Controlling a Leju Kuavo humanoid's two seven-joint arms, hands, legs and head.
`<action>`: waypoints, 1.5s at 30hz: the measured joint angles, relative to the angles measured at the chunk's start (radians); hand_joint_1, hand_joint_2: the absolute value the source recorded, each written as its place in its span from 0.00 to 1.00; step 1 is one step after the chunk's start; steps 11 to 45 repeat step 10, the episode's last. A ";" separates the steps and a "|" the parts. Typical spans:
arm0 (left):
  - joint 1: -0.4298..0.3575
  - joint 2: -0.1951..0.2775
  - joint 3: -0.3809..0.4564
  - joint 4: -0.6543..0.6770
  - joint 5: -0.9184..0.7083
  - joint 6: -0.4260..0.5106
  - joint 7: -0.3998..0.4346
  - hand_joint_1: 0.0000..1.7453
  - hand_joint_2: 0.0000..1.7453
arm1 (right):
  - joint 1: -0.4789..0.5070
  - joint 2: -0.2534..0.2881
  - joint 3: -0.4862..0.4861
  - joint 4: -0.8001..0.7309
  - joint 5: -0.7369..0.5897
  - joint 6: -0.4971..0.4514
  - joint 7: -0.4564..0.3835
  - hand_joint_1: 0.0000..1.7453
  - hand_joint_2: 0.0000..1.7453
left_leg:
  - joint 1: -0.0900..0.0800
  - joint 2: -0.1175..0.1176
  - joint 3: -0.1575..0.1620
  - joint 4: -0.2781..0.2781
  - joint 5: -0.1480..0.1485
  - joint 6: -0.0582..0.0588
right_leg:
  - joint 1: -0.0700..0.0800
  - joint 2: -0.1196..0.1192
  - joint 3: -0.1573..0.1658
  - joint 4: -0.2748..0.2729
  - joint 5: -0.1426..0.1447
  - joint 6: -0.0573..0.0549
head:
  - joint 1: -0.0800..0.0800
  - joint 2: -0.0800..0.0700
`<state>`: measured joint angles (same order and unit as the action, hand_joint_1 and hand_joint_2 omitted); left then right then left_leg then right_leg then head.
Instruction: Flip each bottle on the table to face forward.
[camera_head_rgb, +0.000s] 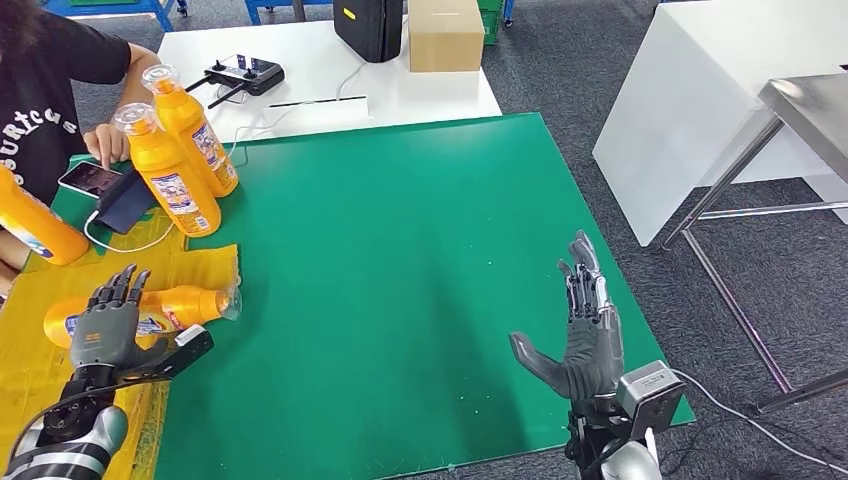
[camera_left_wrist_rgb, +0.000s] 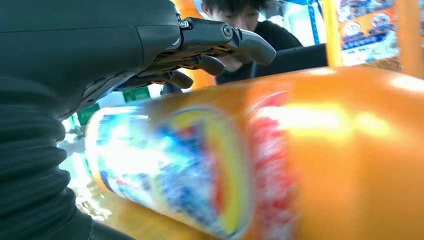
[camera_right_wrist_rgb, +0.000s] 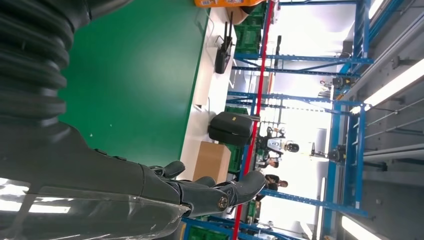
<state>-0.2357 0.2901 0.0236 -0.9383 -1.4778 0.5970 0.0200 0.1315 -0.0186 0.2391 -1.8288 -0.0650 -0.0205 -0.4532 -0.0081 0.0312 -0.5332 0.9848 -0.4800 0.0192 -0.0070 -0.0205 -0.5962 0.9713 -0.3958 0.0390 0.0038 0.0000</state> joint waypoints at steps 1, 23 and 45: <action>-0.003 -0.003 -0.002 0.008 0.005 0.001 -0.002 0.00 1.00 | -0.003 0.001 -0.001 0.002 0.000 0.000 0.002 0.00 1.00 | 0.000 0.000 0.000 0.000 0.000 0.000 | 0.000 0.000 0.000 0.000 0.000 0.000 | 0.000 0.000; -0.033 -0.032 -0.013 0.045 0.061 0.029 0.023 0.00 0.33 | -0.015 0.009 -0.006 0.017 0.014 -0.004 0.010 0.00 1.00 | 0.000 0.000 0.000 0.000 0.000 0.000 | 0.000 0.000 0.000 0.000 0.000 0.000 | 0.000 0.000; -0.033 -0.032 -0.013 0.045 0.061 0.029 0.023 0.00 0.33 | -0.015 0.009 -0.006 0.017 0.014 -0.004 0.010 0.00 1.00 | 0.000 0.000 0.000 0.000 0.000 0.000 | 0.000 0.000 0.000 0.000 0.000 0.000 | 0.000 0.000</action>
